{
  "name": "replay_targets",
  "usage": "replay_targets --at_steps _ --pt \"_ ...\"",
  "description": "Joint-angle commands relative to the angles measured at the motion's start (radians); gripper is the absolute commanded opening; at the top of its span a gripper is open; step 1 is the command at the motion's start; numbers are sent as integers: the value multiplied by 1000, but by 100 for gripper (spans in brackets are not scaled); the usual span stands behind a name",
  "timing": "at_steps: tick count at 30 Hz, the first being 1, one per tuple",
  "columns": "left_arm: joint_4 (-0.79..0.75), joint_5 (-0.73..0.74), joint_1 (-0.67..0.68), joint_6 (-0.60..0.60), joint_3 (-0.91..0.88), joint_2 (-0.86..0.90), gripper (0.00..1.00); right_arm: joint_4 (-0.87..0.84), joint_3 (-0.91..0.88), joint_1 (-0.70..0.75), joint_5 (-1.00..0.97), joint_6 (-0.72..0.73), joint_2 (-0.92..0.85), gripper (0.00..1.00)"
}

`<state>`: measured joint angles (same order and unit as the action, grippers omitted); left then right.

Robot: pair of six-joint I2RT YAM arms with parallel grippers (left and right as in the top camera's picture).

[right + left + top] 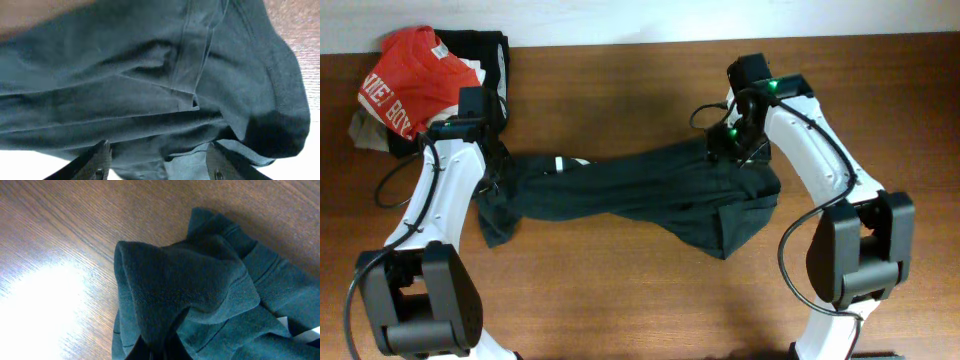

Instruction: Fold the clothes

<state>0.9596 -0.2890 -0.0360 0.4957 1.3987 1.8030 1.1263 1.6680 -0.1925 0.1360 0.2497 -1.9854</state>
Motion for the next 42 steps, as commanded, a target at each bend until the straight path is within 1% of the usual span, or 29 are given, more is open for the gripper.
replay_targets --at_steps 1,4,9,11,16,18,19,20,21,22,25,27,30,31,36,37,39,42 --pt "2 -14 -6 16 6 5 1 -111 -119 -4 -16 -6 -9 61" --pt "2 -3 -6 16 6 5 1 -235 -217 -3 -16 -6 -13 60" --pt "3 -3 -6 15 6 5 1 -339 -285 -3 -34 -6 -24 57" --pt "2 -3 -6 16 6 5 1 -338 -286 -2 -63 -6 -39 57" --pt "2 -3 -6 15 6 5 1 -331 -286 -3 -61 -6 -99 55" --pt "3 -3 -6 15 6 5 1 -327 -286 -2 -61 -6 -103 51" --pt "3 -3 -6 15 6 5 1 -327 -286 -2 -61 -6 -103 47" --pt "2 -3 -6 16 6 5 1 -325 -286 -2 -61 -6 -103 40" --pt "2 -3 -6 16 6 5 1 -322 -285 -2 -61 -1 -102 36" --pt "3 -3 -6 16 6 5 1 -304 -272 -2 -62 19 -102 34" --pt "3 -3 -6 15 6 5 2 -241 -208 -2 -63 20 -101 35" --pt "3 -3 -6 16 6 5 2 -200 -166 -2 -62 20 -101 25" --pt "3 -3 -6 15 6 5 2 -193 -164 -3 -62 20 -102 12" --pt "4 -3 -6 15 6 5 2 -192 -165 -3 -61 21 -102 4" --pt "6 -4 -6 6 6 4 1 -177 -146 3 -61 43 -97 4" --pt "8 -4 -6 -20 10 0 1 -144 -120 10 -58 51 -89 4" --pt "85 -6 -6 -22 70 -31 1 -25 -14 38 -58 51 -61 4" --pt "169 -7 -6 -22 171 -118 1 109 138 69 -58 59 -4 4"
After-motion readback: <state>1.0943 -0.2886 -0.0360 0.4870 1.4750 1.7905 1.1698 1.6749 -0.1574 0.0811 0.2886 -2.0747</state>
